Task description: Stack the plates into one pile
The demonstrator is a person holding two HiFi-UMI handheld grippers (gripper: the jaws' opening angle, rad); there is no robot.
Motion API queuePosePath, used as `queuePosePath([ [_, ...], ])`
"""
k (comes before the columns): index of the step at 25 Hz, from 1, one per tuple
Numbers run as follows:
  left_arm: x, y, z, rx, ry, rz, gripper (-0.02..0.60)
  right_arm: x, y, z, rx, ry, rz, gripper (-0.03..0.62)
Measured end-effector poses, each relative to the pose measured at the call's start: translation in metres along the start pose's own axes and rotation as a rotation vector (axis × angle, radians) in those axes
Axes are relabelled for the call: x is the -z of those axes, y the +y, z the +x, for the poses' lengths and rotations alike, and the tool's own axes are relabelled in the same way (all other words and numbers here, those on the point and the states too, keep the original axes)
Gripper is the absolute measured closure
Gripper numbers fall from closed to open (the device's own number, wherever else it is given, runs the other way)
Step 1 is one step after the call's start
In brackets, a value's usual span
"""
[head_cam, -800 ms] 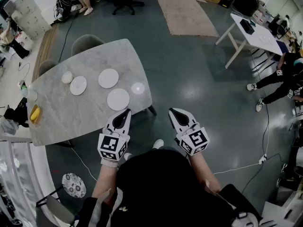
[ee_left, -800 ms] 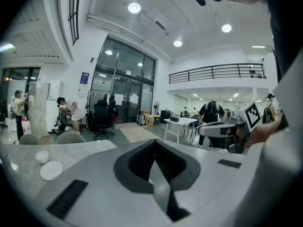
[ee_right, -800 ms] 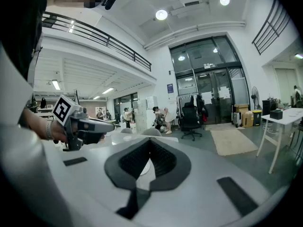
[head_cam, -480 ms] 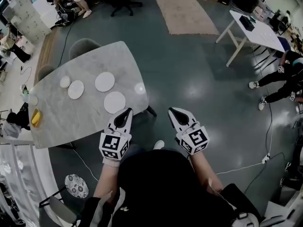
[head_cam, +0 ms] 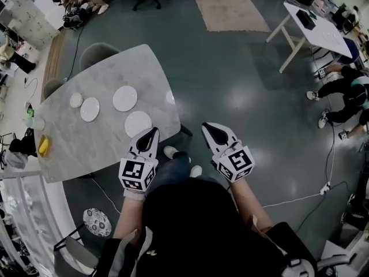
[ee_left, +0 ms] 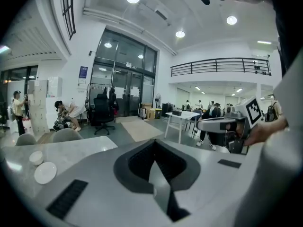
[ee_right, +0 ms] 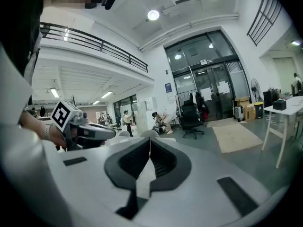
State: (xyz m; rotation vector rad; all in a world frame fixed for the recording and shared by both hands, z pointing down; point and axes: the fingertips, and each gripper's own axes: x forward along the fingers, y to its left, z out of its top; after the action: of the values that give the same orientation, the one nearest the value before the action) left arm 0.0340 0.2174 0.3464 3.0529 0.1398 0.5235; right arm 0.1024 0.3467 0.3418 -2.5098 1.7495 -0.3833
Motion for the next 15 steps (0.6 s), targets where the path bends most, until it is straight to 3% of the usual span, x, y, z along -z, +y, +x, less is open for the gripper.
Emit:
queuePosePath([
  [5, -0.004, 0.036, 0.023, -0.029, 0.012, -0.035, 0.572, 0.005, -0.016, 0.042, -0.018, 0.059, 0.02, 0.579],
  [15, 0.01, 0.147, 0.063, -0.139, 0.068, -0.133, 0.572, -0.009, -0.03, 0.191, -0.171, 0.176, -0.041, 0.577],
])
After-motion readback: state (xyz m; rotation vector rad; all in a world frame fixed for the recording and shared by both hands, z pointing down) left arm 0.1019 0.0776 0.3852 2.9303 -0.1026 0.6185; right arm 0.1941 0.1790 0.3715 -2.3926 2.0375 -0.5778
